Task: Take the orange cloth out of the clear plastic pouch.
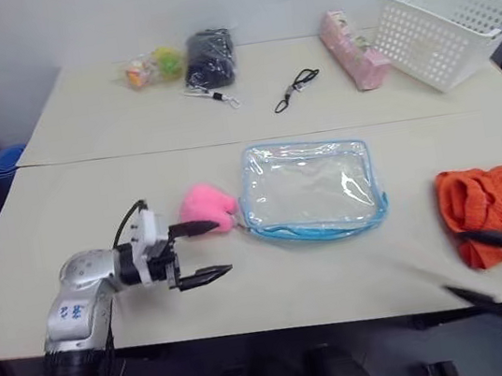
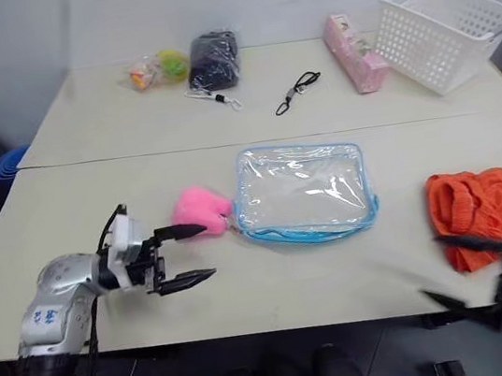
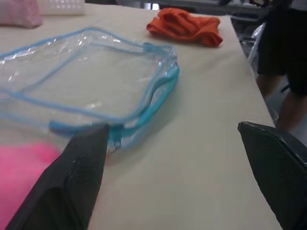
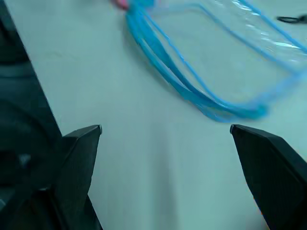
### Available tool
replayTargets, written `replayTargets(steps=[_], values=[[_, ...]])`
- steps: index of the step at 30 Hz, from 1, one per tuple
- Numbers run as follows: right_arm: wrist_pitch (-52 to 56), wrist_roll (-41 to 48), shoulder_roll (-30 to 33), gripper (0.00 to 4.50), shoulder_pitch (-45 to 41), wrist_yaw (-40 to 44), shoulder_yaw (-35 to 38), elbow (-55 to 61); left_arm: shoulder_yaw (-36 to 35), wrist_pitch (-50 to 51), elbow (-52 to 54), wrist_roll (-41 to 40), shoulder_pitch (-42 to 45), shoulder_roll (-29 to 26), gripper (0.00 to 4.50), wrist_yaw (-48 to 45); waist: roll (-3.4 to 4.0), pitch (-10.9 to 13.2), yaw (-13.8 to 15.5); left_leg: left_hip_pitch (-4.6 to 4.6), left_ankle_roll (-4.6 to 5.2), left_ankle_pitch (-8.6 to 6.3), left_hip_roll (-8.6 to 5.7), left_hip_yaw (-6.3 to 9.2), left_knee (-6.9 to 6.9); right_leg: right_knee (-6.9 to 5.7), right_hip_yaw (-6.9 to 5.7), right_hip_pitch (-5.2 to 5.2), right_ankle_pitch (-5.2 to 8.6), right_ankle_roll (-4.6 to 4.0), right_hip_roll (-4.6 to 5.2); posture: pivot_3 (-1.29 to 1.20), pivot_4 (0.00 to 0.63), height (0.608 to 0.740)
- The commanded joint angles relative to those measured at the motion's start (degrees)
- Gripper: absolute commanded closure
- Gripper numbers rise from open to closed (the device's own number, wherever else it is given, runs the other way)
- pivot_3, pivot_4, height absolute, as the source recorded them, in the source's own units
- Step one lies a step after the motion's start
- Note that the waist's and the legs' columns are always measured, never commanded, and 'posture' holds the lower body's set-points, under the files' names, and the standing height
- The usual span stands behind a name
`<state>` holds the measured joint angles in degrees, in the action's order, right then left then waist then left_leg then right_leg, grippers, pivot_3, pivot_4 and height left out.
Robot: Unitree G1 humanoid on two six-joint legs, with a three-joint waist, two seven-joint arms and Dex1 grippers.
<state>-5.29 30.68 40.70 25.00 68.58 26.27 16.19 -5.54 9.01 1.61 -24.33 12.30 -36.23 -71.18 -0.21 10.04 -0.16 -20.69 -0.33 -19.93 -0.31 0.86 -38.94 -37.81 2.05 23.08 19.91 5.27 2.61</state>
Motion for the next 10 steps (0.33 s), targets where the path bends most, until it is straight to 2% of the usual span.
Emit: replayTargets(steps=[1,6,10], values=[[-4.52,-3.8,-2.44,0.0,-1.99,-1.04,-5.37,1.4,-4.97,-5.77,1.02,1.82,-6.76,-4.61,0.05,-0.97,-0.04,-0.01,0.11,0.01,0.03,-0.01,-0.01,0.03,0.0,0.01,-0.03,-0.03,0.0,0.0,0.03,0.0,0.15,0.74],[-14.11,-11.53,-5.55,0.0,-4.2,-1.19,-12.98,-3.88,-8.91,-15.6,-0.24,4.97,-17.14,-7.9,0.05,-0.4,-0.1,-0.02,0.13,0.5,0.35,-0.18,0.01,0.08,0.68,0.42,-0.14,-0.48,0.07,-0.13,0.07,0.0,0.15,0.74],[-18.32,-12.36,-6.07,0.0,-5.09,-3.67,-12.17,-8.93,-10.85,-18.32,0.74,5.13,-19.76,-4.86,0.05,5.78,-0.1,-0.02,0.28,0.51,0.36,-0.18,0.0,0.09,0.69,0.47,-0.19,-0.54,0.08,-0.14,0.1,0.0,0.15,0.74]])
